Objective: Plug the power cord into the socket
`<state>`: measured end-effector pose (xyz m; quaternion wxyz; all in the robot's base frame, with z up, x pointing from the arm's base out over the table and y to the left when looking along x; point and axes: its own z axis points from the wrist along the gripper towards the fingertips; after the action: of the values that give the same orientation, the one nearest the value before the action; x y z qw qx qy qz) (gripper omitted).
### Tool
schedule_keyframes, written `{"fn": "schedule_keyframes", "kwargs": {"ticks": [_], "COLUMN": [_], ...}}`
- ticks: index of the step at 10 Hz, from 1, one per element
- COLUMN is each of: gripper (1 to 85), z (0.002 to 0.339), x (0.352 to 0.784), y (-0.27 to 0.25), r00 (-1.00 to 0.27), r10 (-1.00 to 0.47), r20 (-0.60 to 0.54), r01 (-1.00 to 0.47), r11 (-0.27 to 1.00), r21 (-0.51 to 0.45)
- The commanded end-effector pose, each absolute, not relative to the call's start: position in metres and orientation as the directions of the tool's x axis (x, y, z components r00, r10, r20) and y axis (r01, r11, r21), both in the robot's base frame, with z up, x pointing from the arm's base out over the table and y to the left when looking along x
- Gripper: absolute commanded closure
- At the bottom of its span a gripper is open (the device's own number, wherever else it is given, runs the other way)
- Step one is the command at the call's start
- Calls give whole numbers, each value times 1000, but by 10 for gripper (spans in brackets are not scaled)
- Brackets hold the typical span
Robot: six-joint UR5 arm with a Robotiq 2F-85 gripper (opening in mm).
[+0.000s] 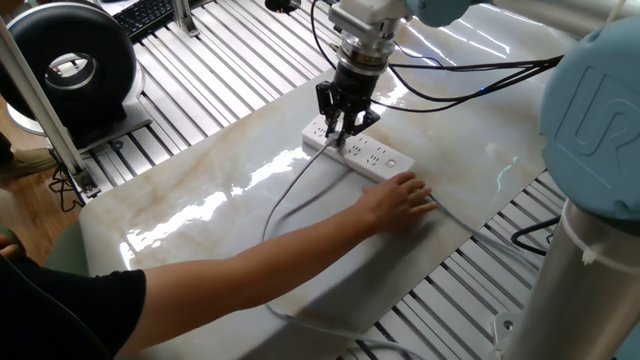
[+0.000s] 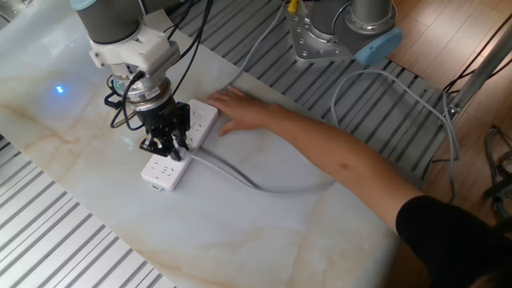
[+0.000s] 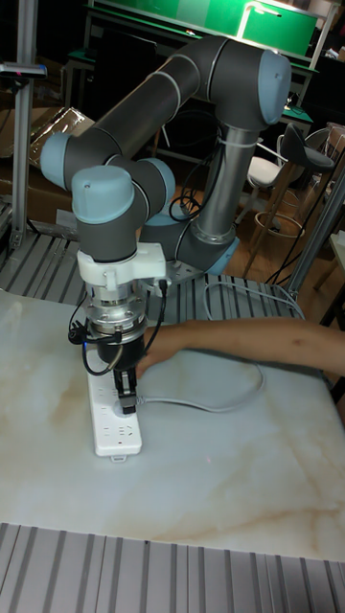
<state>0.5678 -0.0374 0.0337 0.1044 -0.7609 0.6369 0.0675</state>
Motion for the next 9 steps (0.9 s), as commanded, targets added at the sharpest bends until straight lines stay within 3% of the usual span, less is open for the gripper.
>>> {"fn": "schedule_keyframes", "kwargs": {"ticks": [1,3,4,5,6,7,9], "gripper": [847,813,230,7,20,77,90], "z": [33,33,34,46,69,77,84], "x": [566,574,558,546,540,535,525], "y": [-42,-56,-56,-59,-63,-52,-44], "r00": [184,159,172,140,68,30,-1], "r10": [-947,-964,-963,-976,-995,-995,-993], "r20": [-263,-214,-209,-165,-79,-93,-122], "r01": [-982,-984,-985,-990,-997,-999,-998], "r11": [-167,-137,-165,-144,-70,-34,-7], "r21": [-84,-114,-49,11,25,42,63]}}
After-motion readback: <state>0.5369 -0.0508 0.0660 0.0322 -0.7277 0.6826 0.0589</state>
